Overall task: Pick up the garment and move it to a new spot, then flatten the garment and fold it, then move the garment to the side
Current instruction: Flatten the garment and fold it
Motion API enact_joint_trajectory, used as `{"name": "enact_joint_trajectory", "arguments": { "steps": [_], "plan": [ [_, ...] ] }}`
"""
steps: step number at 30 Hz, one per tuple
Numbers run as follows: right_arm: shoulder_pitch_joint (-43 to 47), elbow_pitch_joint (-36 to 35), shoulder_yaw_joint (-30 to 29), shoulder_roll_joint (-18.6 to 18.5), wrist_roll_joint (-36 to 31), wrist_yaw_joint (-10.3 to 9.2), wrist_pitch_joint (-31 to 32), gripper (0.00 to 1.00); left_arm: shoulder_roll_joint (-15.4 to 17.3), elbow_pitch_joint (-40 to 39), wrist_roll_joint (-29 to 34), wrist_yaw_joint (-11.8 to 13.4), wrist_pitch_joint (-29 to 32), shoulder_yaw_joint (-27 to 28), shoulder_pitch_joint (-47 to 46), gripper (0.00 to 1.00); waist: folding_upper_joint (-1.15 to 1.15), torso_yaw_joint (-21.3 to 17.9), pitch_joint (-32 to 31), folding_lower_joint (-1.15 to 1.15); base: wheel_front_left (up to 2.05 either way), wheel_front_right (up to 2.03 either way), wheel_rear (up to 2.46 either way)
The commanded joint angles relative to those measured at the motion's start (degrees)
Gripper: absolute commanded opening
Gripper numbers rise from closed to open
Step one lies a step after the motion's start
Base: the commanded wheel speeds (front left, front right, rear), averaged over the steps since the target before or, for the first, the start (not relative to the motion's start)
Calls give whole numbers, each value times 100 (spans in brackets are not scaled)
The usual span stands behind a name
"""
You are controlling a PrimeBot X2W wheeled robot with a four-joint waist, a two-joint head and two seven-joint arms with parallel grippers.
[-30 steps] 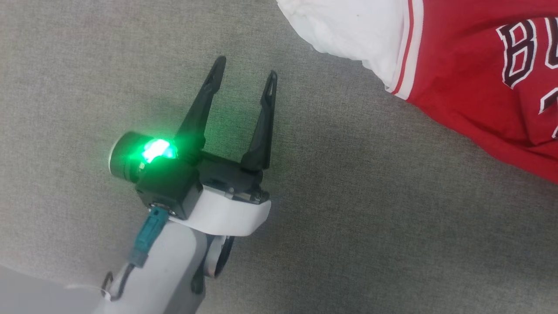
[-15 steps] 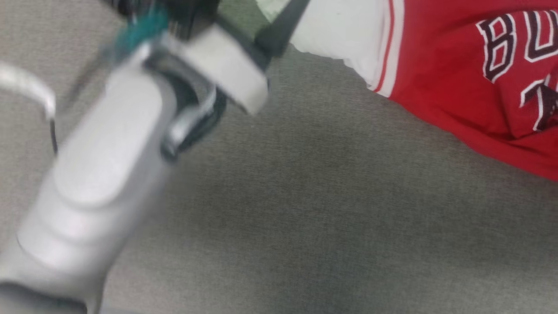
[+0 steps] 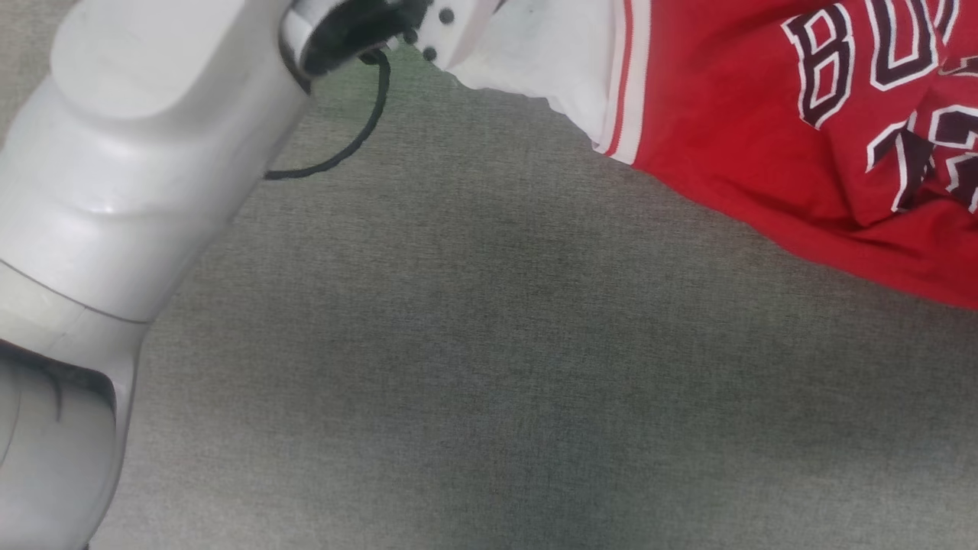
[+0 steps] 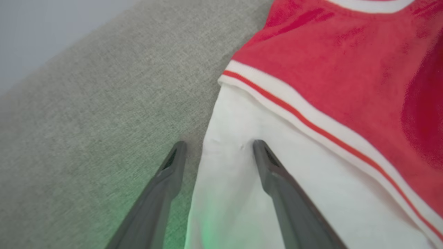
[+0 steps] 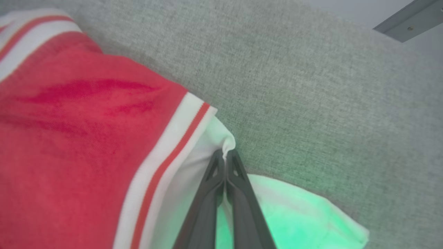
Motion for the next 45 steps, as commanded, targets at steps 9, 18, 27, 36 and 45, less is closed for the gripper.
{"name": "enact_joint_trajectory", "arguments": {
  "steps": [9,18,27,36,45],
  "plan": [
    [159,125,591,299,152,1,-271,0,93,7,-1201,-8,325,-632,33,0,0,-125,-31,0,0,0,0],
    [-333,143,570,371,131,0,-1299,0,344,301,-1141,-2,-1268,-559,-245,0,0,-241,-332,0,0,0,0],
    [-1344,1192,403,767,-495,-6,-2908,0,154,1773,-852,155,-3443,70,-1050,0,0,-369,-1034,0,0,0,0],
    [-2120,2995,332,1671,-1068,-13,-4062,0,-227,2885,-737,180,-4845,449,-2001,0,0,-454,-1623,0,0,0,0],
    [-774,2017,989,1140,-459,-8,-4159,0,47,1889,-1378,3,-4673,-76,-86,0,0,-449,-1913,0,0,0,0]
  ]
}}
